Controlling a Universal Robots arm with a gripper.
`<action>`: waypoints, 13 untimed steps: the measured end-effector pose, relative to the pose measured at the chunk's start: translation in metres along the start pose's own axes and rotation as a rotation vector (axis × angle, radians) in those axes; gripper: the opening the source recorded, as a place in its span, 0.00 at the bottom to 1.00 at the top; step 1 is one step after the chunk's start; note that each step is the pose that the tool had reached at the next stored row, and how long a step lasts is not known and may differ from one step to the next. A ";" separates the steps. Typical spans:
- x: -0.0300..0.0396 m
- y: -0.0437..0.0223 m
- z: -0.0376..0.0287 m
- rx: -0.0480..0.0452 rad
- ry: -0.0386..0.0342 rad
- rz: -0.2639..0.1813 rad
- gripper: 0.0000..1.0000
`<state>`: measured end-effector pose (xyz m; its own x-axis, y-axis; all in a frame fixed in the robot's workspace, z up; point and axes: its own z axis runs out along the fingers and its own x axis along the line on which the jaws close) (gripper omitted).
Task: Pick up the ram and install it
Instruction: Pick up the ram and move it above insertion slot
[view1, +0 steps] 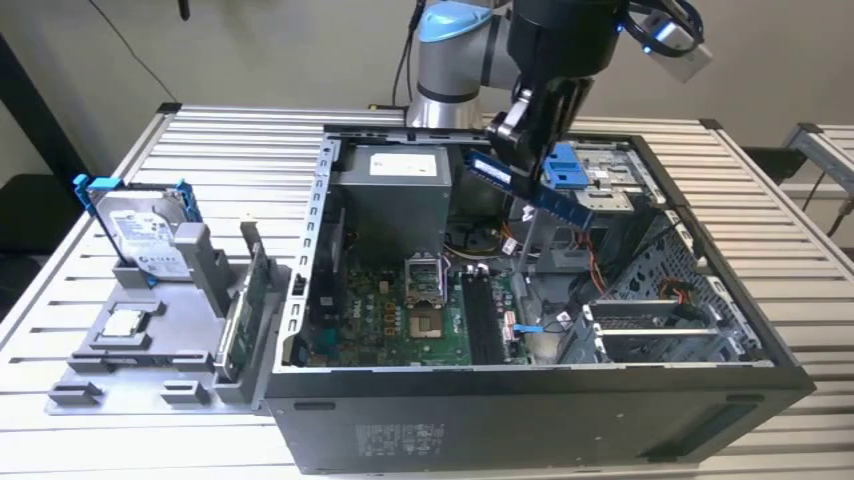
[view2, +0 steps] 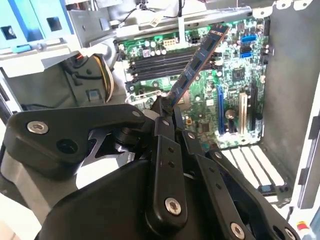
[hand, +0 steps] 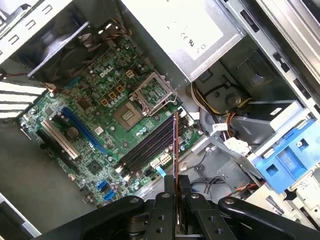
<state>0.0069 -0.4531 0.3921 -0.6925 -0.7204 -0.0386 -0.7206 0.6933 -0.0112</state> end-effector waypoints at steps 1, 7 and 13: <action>0.0000 0.0000 0.0001 0.0006 0.0002 0.015 0.14; 0.0001 0.0000 0.0005 0.0043 0.0013 0.111 0.14; 0.0001 0.0000 0.0006 0.0084 0.0025 0.219 0.14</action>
<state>0.0069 -0.4531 0.3915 -0.8323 -0.5529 -0.0385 -0.5529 0.8331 -0.0112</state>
